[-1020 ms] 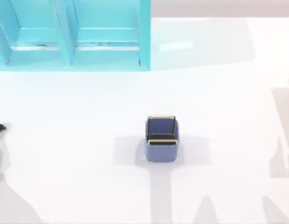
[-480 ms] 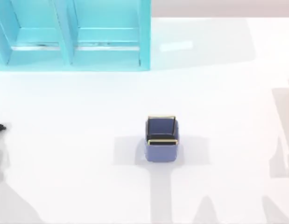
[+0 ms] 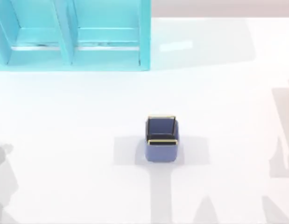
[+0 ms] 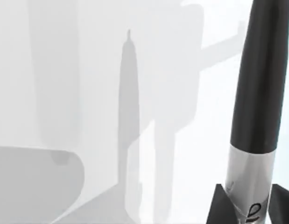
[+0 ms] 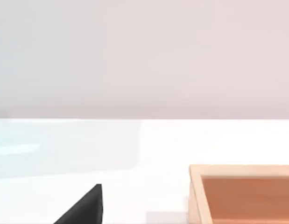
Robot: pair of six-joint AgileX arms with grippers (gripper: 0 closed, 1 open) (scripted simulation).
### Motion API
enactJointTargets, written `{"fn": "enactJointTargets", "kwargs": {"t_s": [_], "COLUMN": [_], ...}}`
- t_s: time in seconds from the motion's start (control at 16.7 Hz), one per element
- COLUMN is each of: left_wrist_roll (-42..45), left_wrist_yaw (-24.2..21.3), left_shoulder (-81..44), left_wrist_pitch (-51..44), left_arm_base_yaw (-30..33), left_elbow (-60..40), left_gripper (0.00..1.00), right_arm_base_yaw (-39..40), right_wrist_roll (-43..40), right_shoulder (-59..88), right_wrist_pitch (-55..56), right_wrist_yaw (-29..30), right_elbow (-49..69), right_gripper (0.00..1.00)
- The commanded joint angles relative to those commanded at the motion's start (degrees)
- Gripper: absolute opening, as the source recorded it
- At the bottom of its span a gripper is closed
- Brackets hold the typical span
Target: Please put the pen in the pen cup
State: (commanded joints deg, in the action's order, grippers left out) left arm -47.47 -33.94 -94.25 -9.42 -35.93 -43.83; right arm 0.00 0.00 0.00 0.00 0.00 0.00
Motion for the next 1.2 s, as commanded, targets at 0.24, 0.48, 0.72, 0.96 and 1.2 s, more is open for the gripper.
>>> {"fn": "enactJointTargets", "kwargs": {"t_s": [0.24,0.48,0.72,0.96,1.2], "left_wrist_roll": [6.87,12.83,15.19,15.24,15.56], "left_wrist_yaw": [-3.02,-5.33,-6.20,-6.04,-0.42], "left_shoulder": [13.47,25.13,29.59,29.34,27.03], "left_wrist_pitch": [-18.15,-32.28,-36.90,-36.80,-33.80], "left_arm_base_yaw": [-6.36,-11.66,-13.80,-13.55,-8.66], "left_elbow": [-0.33,-0.10,0.21,0.10,-1.01], "left_gripper": [0.00,0.00,0.00,0.00,0.00], "right_arm_base_yaw": [0.00,0.00,0.00,0.00,0.00], "right_wrist_roll": [0.00,0.00,0.00,0.00,0.00], "right_shoulder": [0.00,0.00,0.00,0.00,0.00], "right_wrist_pitch": [0.00,0.00,0.00,0.00,0.00], "right_wrist_yaw": [0.00,0.00,0.00,0.00,0.00], "right_elbow": [0.00,0.00,0.00,0.00,0.00], "right_gripper": [1.00,1.00,1.00,1.00,1.00]}}
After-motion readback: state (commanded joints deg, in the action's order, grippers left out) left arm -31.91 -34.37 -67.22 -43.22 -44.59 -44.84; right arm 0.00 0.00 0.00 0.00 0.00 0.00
